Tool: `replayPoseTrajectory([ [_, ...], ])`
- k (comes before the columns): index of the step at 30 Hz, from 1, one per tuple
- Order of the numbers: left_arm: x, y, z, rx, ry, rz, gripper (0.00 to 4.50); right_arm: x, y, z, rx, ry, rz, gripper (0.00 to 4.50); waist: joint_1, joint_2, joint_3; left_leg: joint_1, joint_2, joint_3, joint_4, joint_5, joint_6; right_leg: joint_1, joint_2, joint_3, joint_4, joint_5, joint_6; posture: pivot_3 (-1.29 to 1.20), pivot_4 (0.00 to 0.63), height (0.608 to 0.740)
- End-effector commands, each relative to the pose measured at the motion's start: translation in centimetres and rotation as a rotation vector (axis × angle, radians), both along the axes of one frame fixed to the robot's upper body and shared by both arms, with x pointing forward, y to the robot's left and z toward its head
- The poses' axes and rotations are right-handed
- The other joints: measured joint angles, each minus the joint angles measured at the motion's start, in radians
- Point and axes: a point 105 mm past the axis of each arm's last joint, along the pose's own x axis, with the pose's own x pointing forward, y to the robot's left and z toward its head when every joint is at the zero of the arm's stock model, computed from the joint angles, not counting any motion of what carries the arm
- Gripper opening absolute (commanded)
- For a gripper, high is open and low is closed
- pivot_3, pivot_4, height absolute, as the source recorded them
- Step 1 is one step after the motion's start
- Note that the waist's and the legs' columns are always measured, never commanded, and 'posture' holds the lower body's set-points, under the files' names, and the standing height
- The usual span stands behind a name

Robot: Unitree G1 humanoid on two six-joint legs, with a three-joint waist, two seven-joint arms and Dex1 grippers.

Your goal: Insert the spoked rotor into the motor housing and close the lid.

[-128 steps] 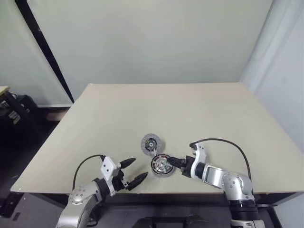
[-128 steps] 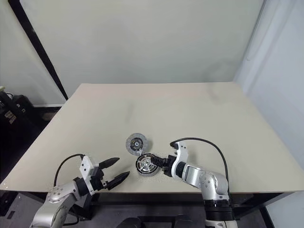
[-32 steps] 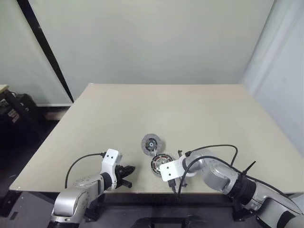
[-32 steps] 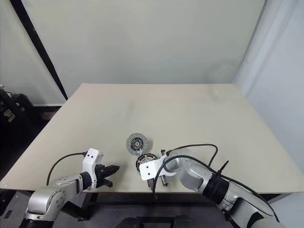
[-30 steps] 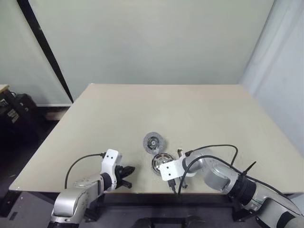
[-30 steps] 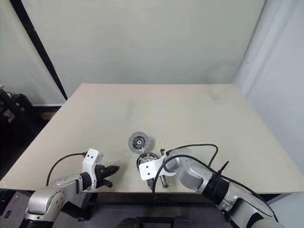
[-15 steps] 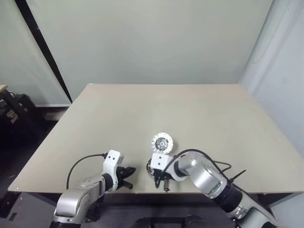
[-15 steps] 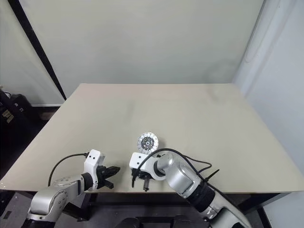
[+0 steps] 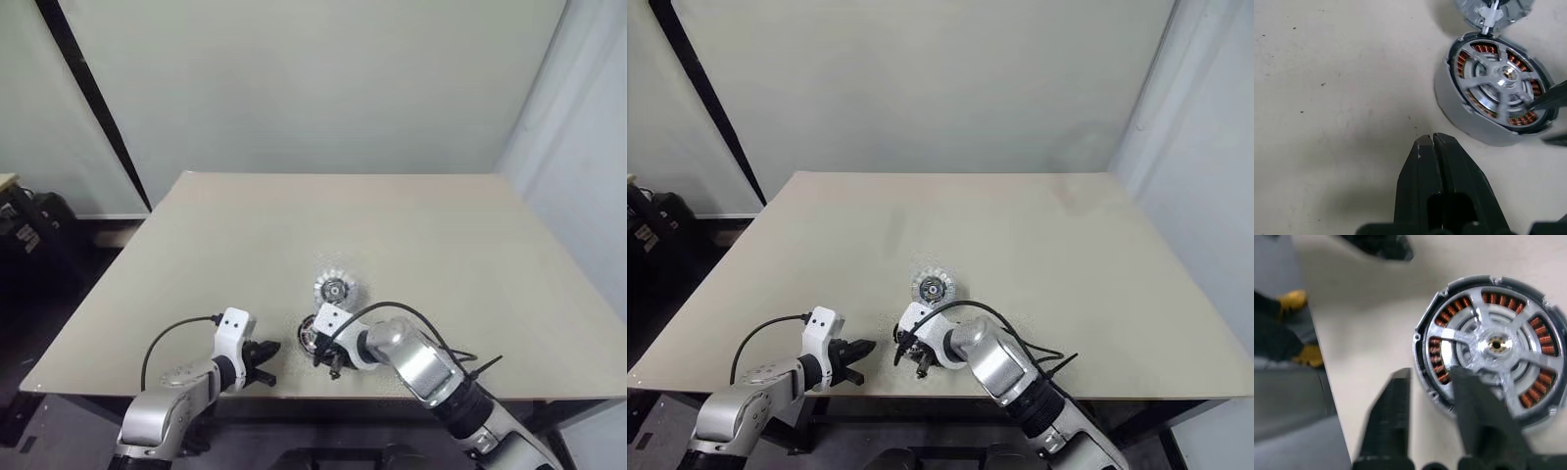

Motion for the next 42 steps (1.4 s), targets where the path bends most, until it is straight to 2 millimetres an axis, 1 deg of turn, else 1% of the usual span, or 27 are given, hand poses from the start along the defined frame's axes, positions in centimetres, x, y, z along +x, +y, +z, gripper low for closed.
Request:
replayPoseTrajectory([
  [1, 0.5, 0.4, 0.9, 0.008, -0.047, 0.012, 0.0, -0.6, 1.4, 2.9, 0.043, -0.103, 0.119, 2.72, 0.0, 0.0, 0.0, 0.0, 0.0, 0.0, 0.0, 0.0, 0.0, 0.0, 0.0, 0.0, 0.0, 0.0, 0.0, 0.0, 0.0, 0.74],
  [4, 0.6, 0.4, 0.9, 0.008, -0.047, 0.011, 0.0, -1.1, 1.4, 3.5, 0.004, -0.132, 0.199, 3.82, 0.0, 0.0, 0.0, 0.0, 0.001, 0.0, 0.0, 0.0, 0.0, 0.0, 0.001, -0.001, 0.0, 0.0, 0.0, 0.0, 0.0, 0.74],
  [6, 0.6, 0.3, 0.9, 0.007, -0.047, 0.009, 0.0, -1.1, 1.0, 3.7, -0.05, -0.175, 0.263, 4.46, 0.0, 0.0, 0.0, 0.0, 0.001, 0.0, 0.0, 0.0, 0.0, 0.0, 0.0, 0.0, 0.0, 0.0, 0.0, 0.0, 0.0, 0.74],
  [9, 0.7, 0.2, 0.9, 0.006, -0.049, 0.005, 0.0, -0.8, 0.2, 3.5, -0.132, -0.221, 0.331, 4.46, 0.001, 0.0, 0.0, 0.0, 0.0, 0.0, 0.0, 0.0, 0.0, 0.0, 0.0, -0.001, 0.0, -0.001, -0.001, 0.0, 0.0, 0.74],
  [13, 0.7, 0.1, 0.9, 0.006, -0.05, 0.001, 0.0, -0.3, -1.0, 2.5, -0.217, -0.237, 0.383, 4.46, 0.0, 0.0, 0.0, 0.0, 0.0, 0.0, 0.0, 0.0, 0.0, 0.0, 0.0, -0.001, -0.001, 0.0, -0.001, 0.0, 0.0, 0.74],
  [20, 0.6, 0.2, 0.9, 0.012, -0.051, 0.001, 0.0, 0.2, -1.2, 1.0, -0.215, -0.21, 0.36, 4.46, 0.0, 0.0, 0.0, 0.0, 0.0, 0.0, -0.001, 0.0, 0.0, 0.0, 0.0, -0.001, -0.001, 0.0, 0.0, 0.0, 0.0, 0.74],
  [26, 0.6, 0.3, 1.0, 0.015, -0.053, 0.001, 0.0, 0.7, -1.2, 0.2, -0.21, -0.209, 0.324, 4.46, 0.001, 0.0, 0.0, 0.0, 0.0, 0.0, 0.0, 0.0, 0.0, 0.0, 0.0, -0.001, -0.001, 0.0, 0.0, 0.0, 0.0, 0.74],
  [29, 0.6, 0.3, 1.1, 0.017, -0.055, -0.001, 0.0, 1.1, -1.2, -0.1, -0.205, -0.211, 0.293, 3.89, 0.001, 0.0, 0.0, 0.0, 0.0, 0.0, 0.0, 0.0, 0.0, 0.0, 0.0, -0.001, -0.001, 0.0, 0.0, 0.0, 0.0, 0.74],
  [33, 0.6, 0.3, 1.1, 0.018, -0.057, -0.002, 0.0, 1.4, -1.2, -0.2, -0.193, -0.222, 0.26, 2.51, 0.001, 0.0, 0.0, 0.0, 0.0, 0.0, 0.0, 0.0, 0.0, 0.0, 0.0, -0.001, -0.001, 0.0, 0.001, 0.0, 0.0, 0.74],
  [39, 0.6, 0.4, 1.1, 0.019, -0.058, 0.001, 0.0, 1.2, -0.4, 0.8, -0.092, -0.183, 0.189, 0.48, 0.0, 0.0, 0.0, 0.0, 0.0, 0.0, 0.0, 0.0, 0.0, 0.001, 0.0, -0.001, -0.001, 0.0, 0.001, 0.0, 0.0, 0.74],
  [41, 0.6, 0.4, 1.1, 0.019, -0.058, 0.001, 0.0, 0.9, 0.0, 1.2, -0.054, -0.147, 0.148, 0.02, 0.0, 0.0, 0.0, 0.001, 0.001, 0.0, 0.0, 0.0, 0.0, 0.001, 0.001, 0.0, 0.0, 0.0, 0.0, 0.0, 0.0, 0.74],
  [42, 0.6, 0.4, 1.1, 0.019, -0.059, 0.001, 0.0, 0.7, 0.3, 1.5, -0.027, -0.124, 0.112, 0.02, 0.0, 0.0, 0.0, 0.001, 0.001, 0.0, 0.0, 0.0, 0.0, 0.0, 0.001, -0.001, 0.001, 0.0, -0.001, 0.0, 0.0, 0.74],
])
